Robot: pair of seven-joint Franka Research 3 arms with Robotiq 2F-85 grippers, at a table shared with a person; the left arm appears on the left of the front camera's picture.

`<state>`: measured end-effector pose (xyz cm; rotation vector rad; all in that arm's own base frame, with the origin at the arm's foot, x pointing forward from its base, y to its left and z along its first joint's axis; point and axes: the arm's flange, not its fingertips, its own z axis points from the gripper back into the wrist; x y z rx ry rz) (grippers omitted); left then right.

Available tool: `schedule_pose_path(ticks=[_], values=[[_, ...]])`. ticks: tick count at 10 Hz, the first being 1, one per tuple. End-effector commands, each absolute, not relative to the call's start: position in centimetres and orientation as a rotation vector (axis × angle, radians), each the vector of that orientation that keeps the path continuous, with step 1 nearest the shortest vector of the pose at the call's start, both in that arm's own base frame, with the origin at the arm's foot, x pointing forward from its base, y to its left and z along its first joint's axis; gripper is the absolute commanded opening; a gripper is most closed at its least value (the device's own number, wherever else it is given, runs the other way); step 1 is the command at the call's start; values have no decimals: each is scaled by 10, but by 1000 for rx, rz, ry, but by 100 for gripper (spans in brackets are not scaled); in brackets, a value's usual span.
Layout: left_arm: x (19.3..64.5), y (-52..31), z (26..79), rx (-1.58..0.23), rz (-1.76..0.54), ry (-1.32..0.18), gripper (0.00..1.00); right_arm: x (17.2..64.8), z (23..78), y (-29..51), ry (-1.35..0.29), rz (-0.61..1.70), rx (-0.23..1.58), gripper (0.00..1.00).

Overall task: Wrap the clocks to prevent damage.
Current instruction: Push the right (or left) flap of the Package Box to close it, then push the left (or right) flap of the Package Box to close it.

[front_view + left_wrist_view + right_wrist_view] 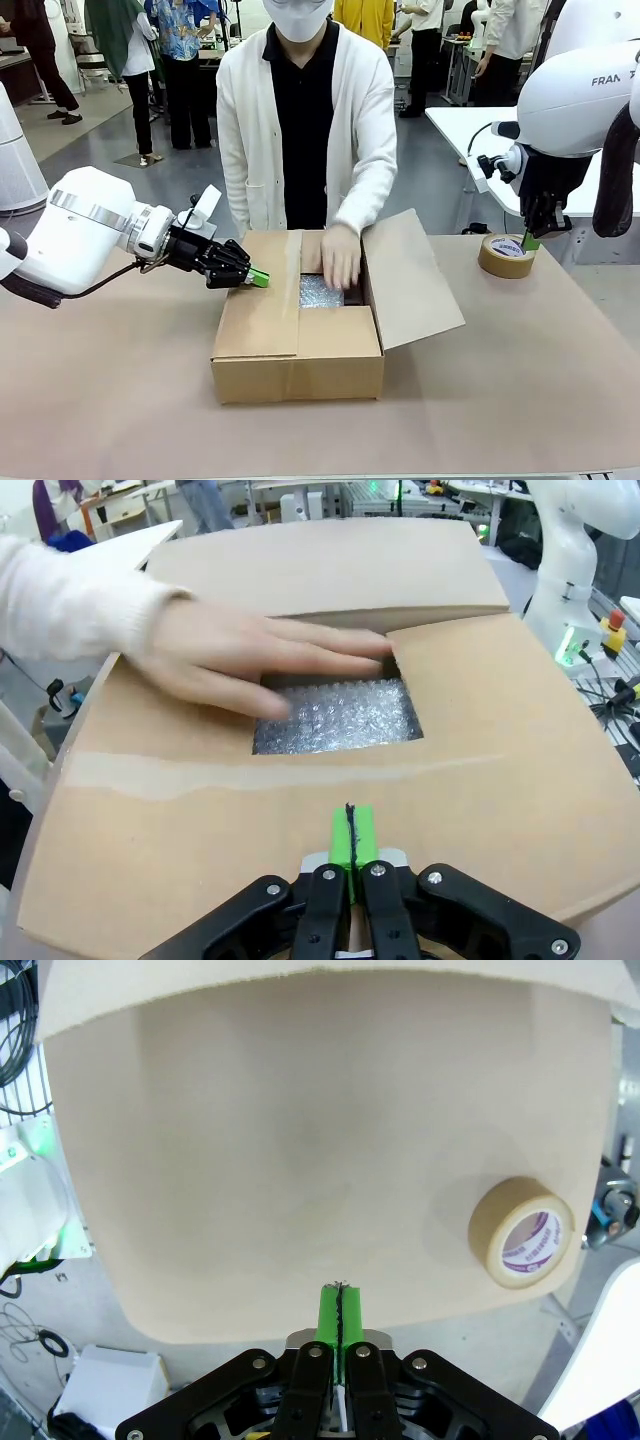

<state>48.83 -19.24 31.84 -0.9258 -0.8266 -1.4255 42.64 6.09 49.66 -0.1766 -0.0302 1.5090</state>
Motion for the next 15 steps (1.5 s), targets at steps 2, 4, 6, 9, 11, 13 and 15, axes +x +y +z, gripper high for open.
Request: schedule_pose_path(ticks=[2,4,6,9,11,13,15], values=[[488,-194,318,-906,-1425,-823,0,427,495,59,-40,1514,-177,1],[488,-194,318,-906,-1425,-823,0,427,495,59,-40,1514,-177,1],[488,-194,318,-906,-1425,-823,0,427,495,59,-40,1514,-177,1],[488,-194,318,-906,-1425,-823,0,427,495,59,-40,1514,-177,1],[488,-194,318,-906,-1425,-823,0,427,495,59,-40,1514,-177,1],[488,-194,318,-906,-1425,-823,0,427,495,59,-40,1514,-177,1],[488,-194,318,-906,-1425,-823,0,428,494,55,-80,1685,-154,1]])
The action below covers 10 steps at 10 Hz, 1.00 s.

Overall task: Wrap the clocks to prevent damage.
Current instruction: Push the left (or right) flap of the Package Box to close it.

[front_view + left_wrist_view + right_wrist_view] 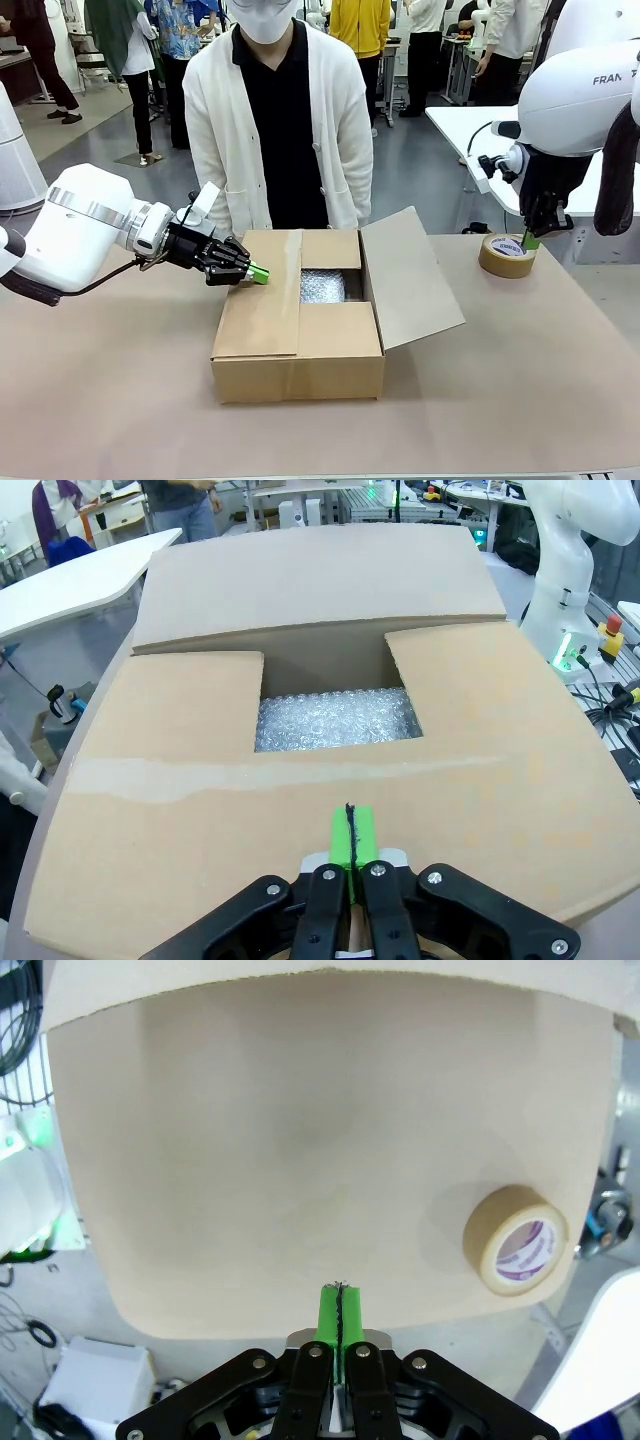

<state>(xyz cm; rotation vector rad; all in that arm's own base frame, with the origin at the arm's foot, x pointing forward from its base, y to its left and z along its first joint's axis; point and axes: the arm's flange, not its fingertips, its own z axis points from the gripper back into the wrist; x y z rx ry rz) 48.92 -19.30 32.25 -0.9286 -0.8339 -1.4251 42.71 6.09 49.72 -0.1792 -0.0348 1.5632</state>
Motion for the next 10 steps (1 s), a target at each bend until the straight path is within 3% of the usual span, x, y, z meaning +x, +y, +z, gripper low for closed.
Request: schedule_pose_path(ticks=[1,3,4,7,9,10], values=[[488,-194,318,-906,-1425,-823,0,431,485,46,-157,1863,-86,1],[488,-194,318,-906,-1425,-823,0,440,464,15,-275,2063,154,1],[488,-194,318,-906,-1425,-823,0,446,459,-4,-422,2140,367,1],[488,-194,318,-906,-1425,-823,0,450,434,-36,-703,1913,590,1],[488,-194,318,-906,-1425,-823,0,448,408,-29,-871,1679,615,1],[488,-194,318,-906,-1425,-823,0,444,390,-22,-874,1593,598,1]])
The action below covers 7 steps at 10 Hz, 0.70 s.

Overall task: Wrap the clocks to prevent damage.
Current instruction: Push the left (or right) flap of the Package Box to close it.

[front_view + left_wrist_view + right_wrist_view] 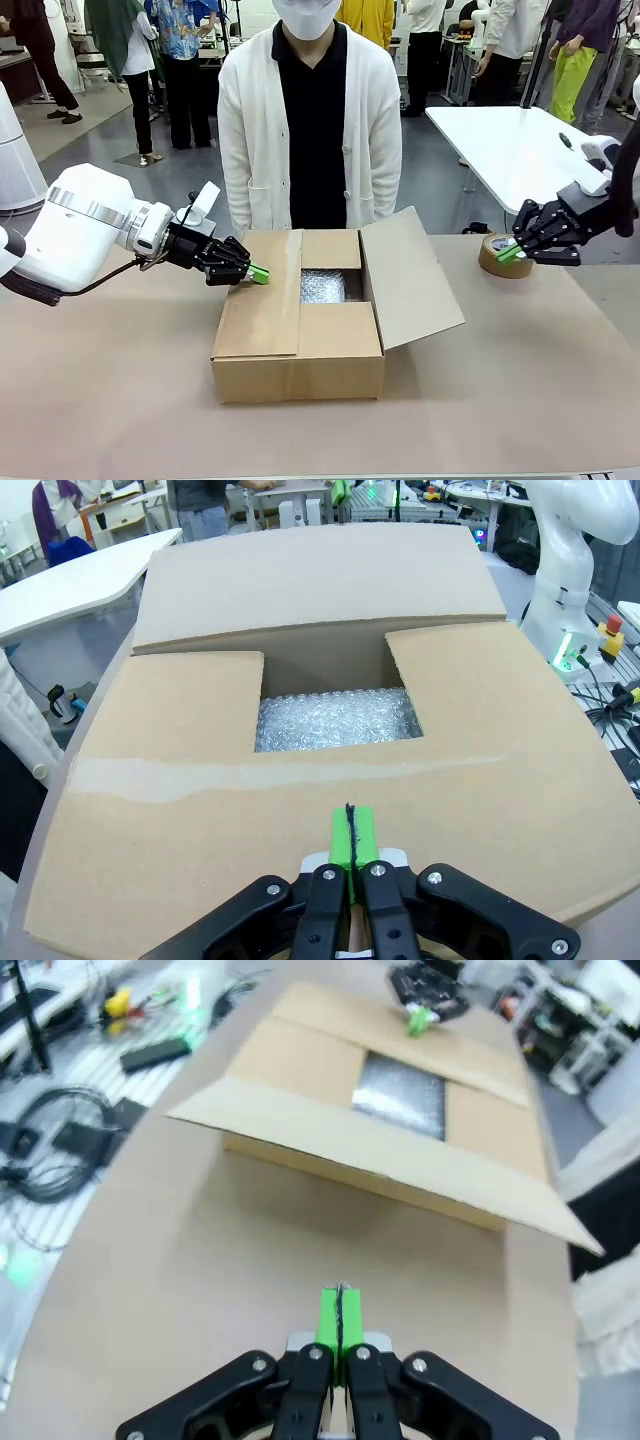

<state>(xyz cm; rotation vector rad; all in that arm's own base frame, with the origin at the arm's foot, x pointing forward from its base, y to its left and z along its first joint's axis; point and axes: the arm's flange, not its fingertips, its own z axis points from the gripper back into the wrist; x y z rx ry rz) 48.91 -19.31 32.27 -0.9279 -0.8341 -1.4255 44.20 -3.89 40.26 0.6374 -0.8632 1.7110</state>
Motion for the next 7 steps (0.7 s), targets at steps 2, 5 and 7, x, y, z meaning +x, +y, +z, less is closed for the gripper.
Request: schedule_pose_path(ticks=[2,5,7], values=[[488,-194,318,-906,-1425,-823,0,441,366,-11,-888,1508,581,1],[488,-194,318,-906,-1425,-823,0,443,362,-16,-883,1519,610,1],[488,-194,318,-906,-1425,-823,0,443,362,-16,-883,1519,610,1]])
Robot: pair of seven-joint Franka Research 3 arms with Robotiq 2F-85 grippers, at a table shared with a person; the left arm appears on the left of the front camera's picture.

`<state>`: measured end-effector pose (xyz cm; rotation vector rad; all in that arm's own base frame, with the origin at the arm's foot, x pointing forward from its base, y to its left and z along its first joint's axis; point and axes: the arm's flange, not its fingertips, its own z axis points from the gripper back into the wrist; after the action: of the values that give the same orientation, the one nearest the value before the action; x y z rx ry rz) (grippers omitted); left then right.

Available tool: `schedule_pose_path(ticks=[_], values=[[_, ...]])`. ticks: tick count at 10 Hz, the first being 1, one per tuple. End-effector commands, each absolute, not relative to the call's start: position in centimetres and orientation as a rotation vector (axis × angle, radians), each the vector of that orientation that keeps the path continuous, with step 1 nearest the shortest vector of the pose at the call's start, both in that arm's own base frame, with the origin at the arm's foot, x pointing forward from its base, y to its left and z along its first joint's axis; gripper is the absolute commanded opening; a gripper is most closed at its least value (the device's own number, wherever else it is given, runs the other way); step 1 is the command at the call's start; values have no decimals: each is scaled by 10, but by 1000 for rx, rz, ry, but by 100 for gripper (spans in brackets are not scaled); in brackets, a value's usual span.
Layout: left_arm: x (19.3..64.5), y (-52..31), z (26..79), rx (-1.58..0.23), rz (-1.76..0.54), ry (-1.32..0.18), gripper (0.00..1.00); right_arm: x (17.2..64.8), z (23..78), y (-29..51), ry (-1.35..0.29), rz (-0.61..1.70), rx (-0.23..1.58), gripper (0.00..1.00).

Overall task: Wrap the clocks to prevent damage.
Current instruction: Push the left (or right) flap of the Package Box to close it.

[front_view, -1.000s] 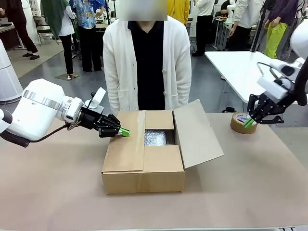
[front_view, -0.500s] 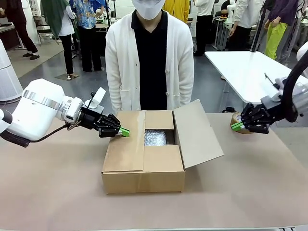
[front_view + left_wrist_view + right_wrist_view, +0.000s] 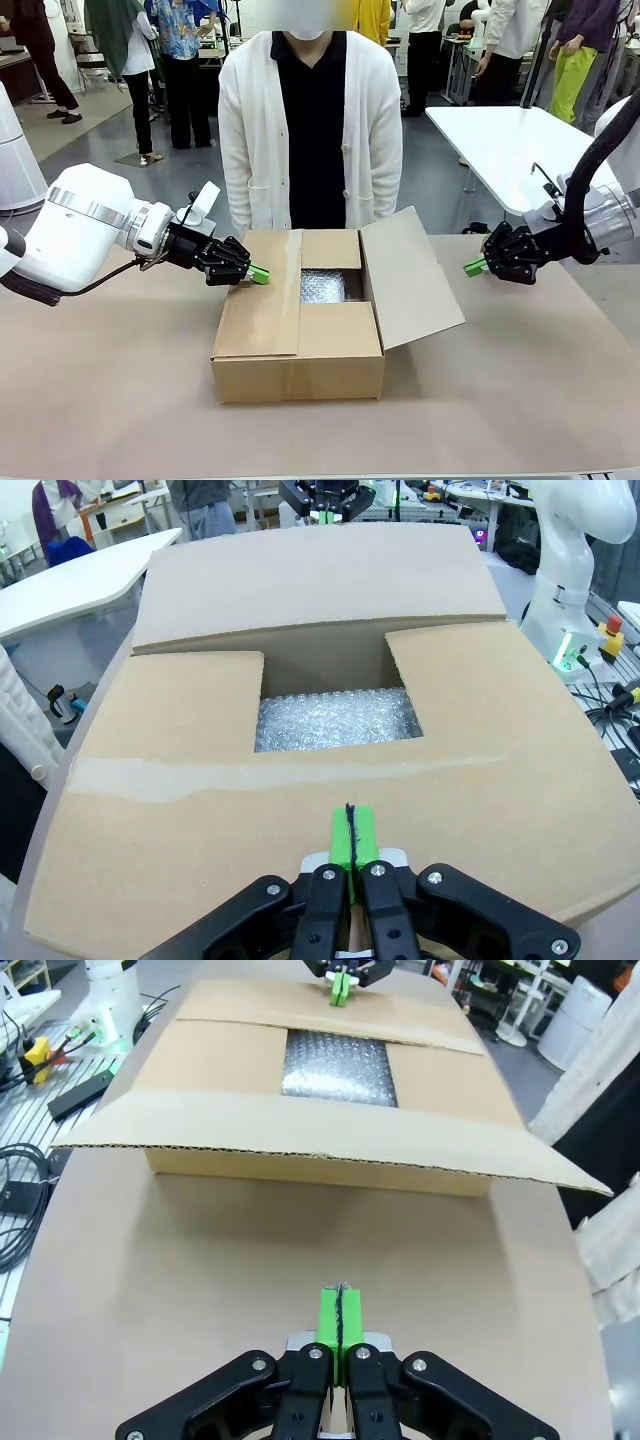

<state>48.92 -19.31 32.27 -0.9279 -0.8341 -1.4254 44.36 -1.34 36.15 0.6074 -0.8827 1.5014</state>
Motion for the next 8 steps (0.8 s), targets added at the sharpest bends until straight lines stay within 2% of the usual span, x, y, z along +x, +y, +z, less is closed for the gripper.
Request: schedule_pose_path(ticks=[1,2,4,7,8], values=[[488,-194,318,-906,-1425,-823,0,443,362,-16,-883,1519,610,1],[488,-194,318,-906,-1425,-823,0,444,361,-13,-883,1501,607,1],[488,-194,318,-906,-1425,-823,0,455,329,4,-889,1357,800,1],[488,-194,318,-906,-1425,-823,0,460,308,19,-903,1260,910,1],[488,-194,318,-906,-1425,-823,0,462,306,25,-907,1243,1002,1]])
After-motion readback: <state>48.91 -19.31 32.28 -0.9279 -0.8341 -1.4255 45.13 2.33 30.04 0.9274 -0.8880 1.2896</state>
